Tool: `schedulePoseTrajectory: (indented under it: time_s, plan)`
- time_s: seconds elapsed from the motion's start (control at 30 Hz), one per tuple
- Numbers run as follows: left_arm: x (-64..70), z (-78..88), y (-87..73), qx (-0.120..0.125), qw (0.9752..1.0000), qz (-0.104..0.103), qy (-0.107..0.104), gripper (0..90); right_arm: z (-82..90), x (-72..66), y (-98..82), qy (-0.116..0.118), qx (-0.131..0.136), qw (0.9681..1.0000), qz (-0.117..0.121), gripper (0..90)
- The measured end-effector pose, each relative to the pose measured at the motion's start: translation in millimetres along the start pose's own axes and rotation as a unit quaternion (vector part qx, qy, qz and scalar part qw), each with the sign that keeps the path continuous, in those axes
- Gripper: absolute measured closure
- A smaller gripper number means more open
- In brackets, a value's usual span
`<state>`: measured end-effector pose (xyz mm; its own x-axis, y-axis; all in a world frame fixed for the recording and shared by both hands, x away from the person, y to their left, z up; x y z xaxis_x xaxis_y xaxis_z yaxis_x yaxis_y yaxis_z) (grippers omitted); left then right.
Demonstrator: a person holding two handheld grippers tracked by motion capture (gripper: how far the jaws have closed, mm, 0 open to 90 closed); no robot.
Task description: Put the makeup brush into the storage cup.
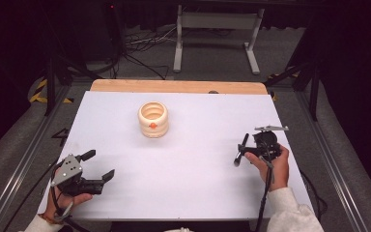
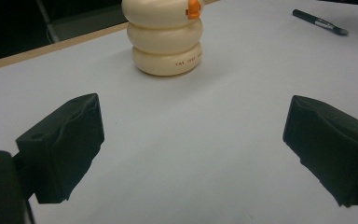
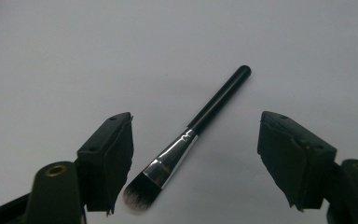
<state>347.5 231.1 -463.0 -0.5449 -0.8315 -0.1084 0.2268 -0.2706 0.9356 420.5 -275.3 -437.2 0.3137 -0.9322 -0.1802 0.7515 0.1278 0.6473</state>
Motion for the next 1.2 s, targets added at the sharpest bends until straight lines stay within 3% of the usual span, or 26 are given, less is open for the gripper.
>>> schedulePoseTrajectory:
  time_s: [0.07,0.17,0.23,0.37,0.4,0.5,0.57,0.7,0.77,0.9,1.2]
  plan:
    - [0.0,-0.3,-0.1,-0.002,1.0,-0.001,0.003,6.1,-12.5,4.0,3.5,-0.004,-0.025,0.9995,-0.017,32.1]
    - [0.8,-1.0,-0.6,-0.004,1.0,0.002,0.001,6.3,-20.4,8.6,4.6,-0.011,-0.042,0.9986,-0.031,34.5]
    - [1.1,-1.9,-1.2,-0.008,1.0,0.0,-0.001,6.4,-28.4,12.1,4.4,-0.005,-0.063,0.997,-0.044,35.5]
    - [1.8,-2.8,-1.7,-0.012,0.9999,-0.006,0.0,6.6,-39.6,12.7,3.7,-0.009,-0.1,0.9938,-0.048,41.1]
    - [2.0,-3.0,-1.6,-0.011,0.9999,-0.007,0.0,6.7,-43.8,11.5,3.0,-0.007,-0.116,0.9922,-0.045,46.0]
    - [2.3,-3.4,-1.9,-0.013,0.9999,-0.006,-0.001,6.8,-46.5,11.3,6.2,-0.035,-0.141,0.989,-0.028,60.0]
    - [3.0,-4.0,-2.5,-0.016,0.9998,-0.007,-0.003,6.8,-47.4,11.7,8.2,-0.036,-0.153,0.9874,-0.023,69.6]
    - [3.5,-5.0,-3.4,-0.019,0.9998,-0.007,-0.004,6.9,-49.7,8.0,10.3,-0.033,-0.165,0.9856,-0.014,79.2]
    - [3.5,-4.9,-3.8,-0.021,0.9997,-0.009,-0.004,6.9,-50.8,6.7,11.7,-0.037,-0.176,0.9837,-0.006,79.5]
    - [3.5,-4.8,-3.9,-0.02,0.9997,-0.006,-0.007,7.0,-50.2,7.3,11.5,-0.029,-0.175,0.9841,0.002,79.7]
    - [3.6,-5.7,-3.8,-0.02,0.9998,-0.004,-0.008,7.3,-43.7,10.5,2.8,0.015,-0.119,0.9927,0.01,79.9]
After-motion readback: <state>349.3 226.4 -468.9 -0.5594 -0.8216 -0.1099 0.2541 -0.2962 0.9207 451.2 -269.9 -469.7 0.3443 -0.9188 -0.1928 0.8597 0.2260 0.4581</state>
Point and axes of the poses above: each handheld gripper's, and its own axes: z roughly backward along the jaws, y roughly out of its top, x roughly to its right, the point moved 5 cm from there along -z, roughly forward along the jaws, and after that the axes turned 11 degrees about y, right-handed, at the moved point
